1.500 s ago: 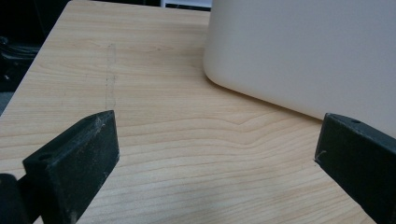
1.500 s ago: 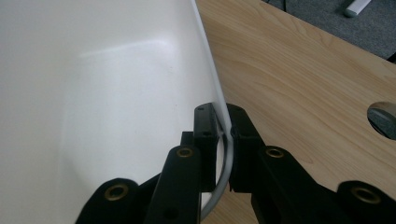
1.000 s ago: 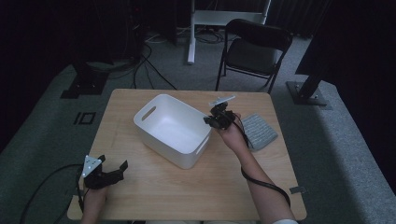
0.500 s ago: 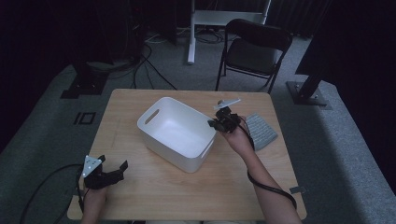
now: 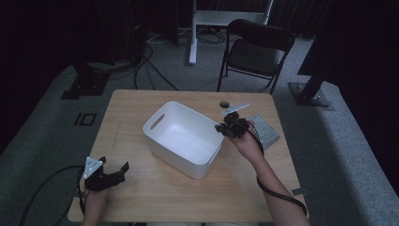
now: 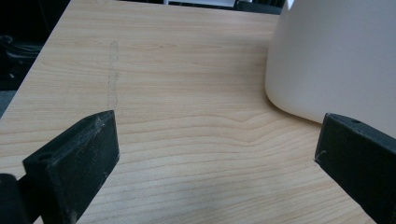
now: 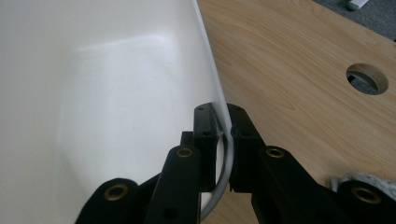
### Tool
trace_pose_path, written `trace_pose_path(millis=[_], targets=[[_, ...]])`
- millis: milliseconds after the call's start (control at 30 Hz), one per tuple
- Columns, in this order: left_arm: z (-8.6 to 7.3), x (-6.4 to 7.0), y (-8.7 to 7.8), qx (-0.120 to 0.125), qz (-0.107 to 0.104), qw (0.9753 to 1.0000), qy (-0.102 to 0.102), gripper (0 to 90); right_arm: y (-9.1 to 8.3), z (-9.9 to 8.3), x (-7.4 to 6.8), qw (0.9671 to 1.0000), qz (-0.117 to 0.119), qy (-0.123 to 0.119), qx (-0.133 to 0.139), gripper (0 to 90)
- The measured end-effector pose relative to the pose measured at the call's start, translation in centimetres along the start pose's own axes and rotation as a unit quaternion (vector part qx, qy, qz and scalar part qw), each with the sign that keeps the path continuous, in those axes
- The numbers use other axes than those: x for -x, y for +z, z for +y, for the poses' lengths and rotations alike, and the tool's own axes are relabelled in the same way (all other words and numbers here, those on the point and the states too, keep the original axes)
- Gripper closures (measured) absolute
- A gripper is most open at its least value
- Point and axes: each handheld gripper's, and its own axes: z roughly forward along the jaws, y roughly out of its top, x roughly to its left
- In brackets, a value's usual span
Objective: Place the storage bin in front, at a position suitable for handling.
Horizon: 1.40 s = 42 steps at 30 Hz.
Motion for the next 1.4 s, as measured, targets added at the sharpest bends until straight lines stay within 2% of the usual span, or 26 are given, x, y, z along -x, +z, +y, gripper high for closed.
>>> trace_pose_path(millis=[900, 1100, 1267, 1400], targets=[[0.0, 0.1, 0.0, 0.004, -0.005, 1.0000, -0.005, 0.0, -3.0, -3.1, 0.2, 0.9999, 0.012, -0.004, -0.003, 84.0], [0.0, 0.4, 0.0, 0.002, -0.007, 1.0000, 0.001, 0.0, -3.6, -3.8, 0.2, 0.9999, 0.012, -0.004, -0.001, 84.1], [0.1, 0.9, 0.0, 0.002, -0.019, 0.9998, 0.012, 0.0, -4.1, -4.3, 0.1, 0.9999, 0.004, -0.011, -0.003, 83.9], [0.2, 1.3, -0.1, 0.002, -0.025, 0.9996, 0.015, 0.0, -4.5, -4.7, 0.5, 0.9999, 0.009, -0.008, -0.003, 84.0]])
